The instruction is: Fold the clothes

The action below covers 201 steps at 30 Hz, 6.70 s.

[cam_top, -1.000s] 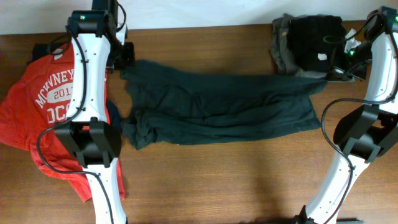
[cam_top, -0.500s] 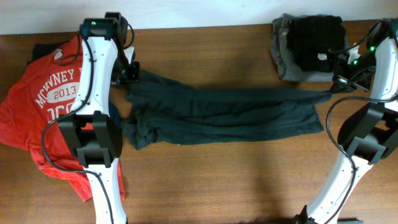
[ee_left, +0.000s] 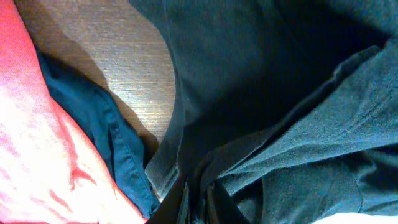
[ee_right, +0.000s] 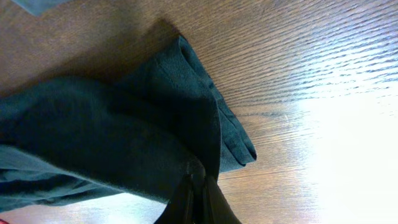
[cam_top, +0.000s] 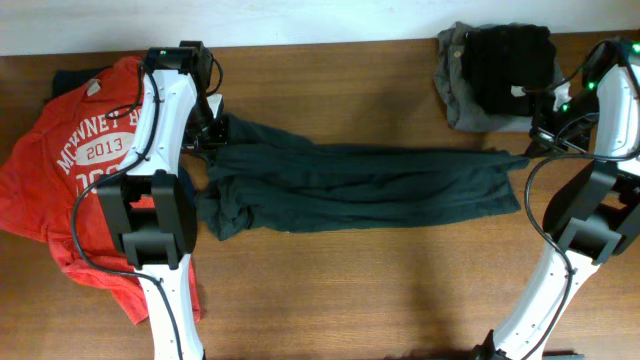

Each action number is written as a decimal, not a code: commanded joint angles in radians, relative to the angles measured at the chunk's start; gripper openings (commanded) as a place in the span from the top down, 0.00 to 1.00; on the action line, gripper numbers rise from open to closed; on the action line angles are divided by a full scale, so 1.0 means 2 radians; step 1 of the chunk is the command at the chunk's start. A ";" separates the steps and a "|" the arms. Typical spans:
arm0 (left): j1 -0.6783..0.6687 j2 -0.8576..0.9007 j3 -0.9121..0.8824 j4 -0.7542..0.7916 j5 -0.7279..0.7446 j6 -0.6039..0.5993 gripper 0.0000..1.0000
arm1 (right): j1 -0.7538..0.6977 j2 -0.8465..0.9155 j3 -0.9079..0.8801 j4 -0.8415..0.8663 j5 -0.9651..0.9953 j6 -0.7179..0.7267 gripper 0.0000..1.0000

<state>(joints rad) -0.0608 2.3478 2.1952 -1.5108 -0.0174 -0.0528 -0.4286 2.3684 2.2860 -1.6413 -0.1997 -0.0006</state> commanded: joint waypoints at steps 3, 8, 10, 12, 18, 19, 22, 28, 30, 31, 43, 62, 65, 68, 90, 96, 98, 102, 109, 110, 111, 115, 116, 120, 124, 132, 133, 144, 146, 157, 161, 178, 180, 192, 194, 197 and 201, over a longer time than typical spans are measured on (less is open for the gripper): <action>-0.002 -0.002 -0.002 0.011 0.002 -0.002 0.89 | -0.002 -0.011 -0.031 0.016 0.010 -0.001 0.96; -0.002 -0.001 -0.002 0.030 0.002 -0.002 0.89 | 0.009 -0.011 -0.064 0.046 0.010 -0.001 0.96; -0.002 0.001 -0.002 0.034 0.002 -0.002 0.89 | 0.015 -0.011 -0.071 0.054 0.010 -0.001 0.96; -0.002 0.003 -0.002 0.034 0.002 -0.002 0.89 | 0.020 -0.011 -0.076 0.061 0.010 -0.001 0.96; -0.002 0.005 -0.011 0.037 0.002 -0.002 0.84 | 0.034 -0.011 -0.077 0.062 0.010 -0.001 0.96; -0.002 0.005 -0.014 0.039 0.002 -0.002 0.79 | 0.035 -0.011 -0.077 0.061 0.010 -0.001 0.96; -0.002 0.005 -0.019 0.043 0.002 -0.002 0.49 | 0.039 -0.011 -0.077 0.056 0.010 -0.001 0.93; -0.002 0.005 -0.024 0.056 0.002 -0.002 0.01 | 0.042 -0.011 -0.077 0.045 0.013 -0.001 0.60; -0.002 0.005 -0.024 0.070 0.002 -0.002 0.01 | 0.041 -0.011 -0.077 0.043 0.022 -0.001 0.46; -0.002 0.005 -0.024 0.074 0.002 -0.002 0.01 | 0.041 -0.011 -0.077 0.042 0.027 -0.001 0.44; -0.001 0.004 0.079 0.058 0.002 -0.001 0.01 | 0.041 -0.008 -0.108 0.062 0.054 -0.028 0.30; 0.023 0.004 0.274 0.003 0.001 0.001 0.01 | 0.051 -0.008 -0.289 0.221 0.038 -0.008 0.93; 0.033 0.004 0.276 0.003 -0.004 0.001 0.01 | 0.047 -0.010 -0.286 0.240 0.037 -0.005 0.96; 0.045 0.004 0.276 0.003 -0.008 0.001 0.01 | 0.036 -0.010 -0.272 0.243 0.036 -0.004 0.96; 0.102 0.004 0.276 0.009 -0.006 0.000 0.01 | 0.045 -0.094 -0.149 0.145 -0.130 -0.061 0.96; 0.102 0.004 0.276 0.008 -0.006 0.000 0.01 | 0.143 -0.102 -0.149 0.141 -0.130 -0.040 0.96; 0.102 0.004 0.276 0.007 -0.006 0.000 0.01 | 0.169 -0.102 -0.149 0.141 -0.131 -0.029 0.96; 0.102 0.004 0.276 0.007 -0.006 0.000 0.01 | 0.239 -0.102 -0.149 0.148 -0.130 -0.008 0.96; 0.100 0.004 0.276 0.009 -0.006 0.000 0.01 | 0.315 -0.102 -0.150 0.166 -0.120 0.022 0.96; 0.100 0.004 0.276 0.009 -0.006 0.000 0.01 | 0.324 -0.102 -0.150 0.169 -0.116 0.024 0.96; 0.100 0.004 0.276 0.009 -0.006 0.000 0.01 | 0.334 -0.102 -0.150 0.172 -0.112 0.027 0.96; 0.100 0.004 0.276 0.009 -0.006 0.000 0.01 | 0.373 -0.101 -0.150 0.189 -0.069 0.057 0.94; 0.100 0.004 0.276 0.008 -0.006 0.000 0.01 | 0.379 -0.101 -0.150 0.192 -0.063 0.057 0.88; 0.100 0.004 0.276 0.008 -0.006 0.000 0.01 | 0.395 -0.101 -0.150 0.198 -0.064 0.057 0.46; 0.100 0.004 0.276 0.008 0.001 0.000 0.01 | 0.399 -0.102 -0.149 0.183 -0.066 0.055 0.41; 0.096 0.005 0.276 0.004 0.065 0.001 0.01 | 0.373 -0.113 -0.094 0.124 -0.059 0.042 0.45; 0.094 0.005 0.275 0.003 0.072 0.001 0.01 | 0.369 -0.113 -0.081 0.110 -0.051 0.042 0.45; 0.045 0.007 0.124 0.037 0.180 0.129 0.01 | 0.294 -0.113 -0.041 0.022 0.029 0.042 0.41; 0.043 0.007 0.096 0.039 0.200 0.151 0.01 | 0.286 -0.113 -0.041 0.022 0.029 0.042 0.41; 0.042 0.007 -0.073 0.057 0.248 0.292 0.01 | 0.276 -0.113 -0.041 0.016 0.030 0.015 0.35; 0.042 0.007 -0.122 0.093 0.254 0.311 0.01 | 0.276 -0.113 -0.042 0.016 0.029 0.015 0.35; 0.026 0.008 -0.227 0.173 0.249 0.311 0.07 | 0.276 -0.113 -0.042 0.025 0.029 0.016 0.35; 0.019 0.008 -0.243 0.189 0.250 0.299 0.20 | 0.276 -0.113 -0.042 0.027 0.029 0.016 0.35; -0.013 0.008 -0.300 0.292 0.183 0.126 0.99 | 0.276 -0.113 -0.042 0.026 0.029 0.015 0.35; -0.007 0.008 -0.298 0.290 0.179 0.112 0.99 | 0.276 -0.113 -0.042 0.026 0.029 0.015 0.35; 0.007 0.007 -0.289 0.277 0.181 0.099 0.99 | 0.276 -0.113 -0.042 0.026 0.030 0.015 0.35; 0.027 0.001 -0.260 0.240 0.181 0.098 0.99 | 0.276 -0.112 -0.042 0.026 0.030 0.015 0.35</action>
<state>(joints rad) -0.0570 2.2803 1.6718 -0.9844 0.5098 0.1822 0.1211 2.1643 2.1899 -1.5894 -0.1539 0.0406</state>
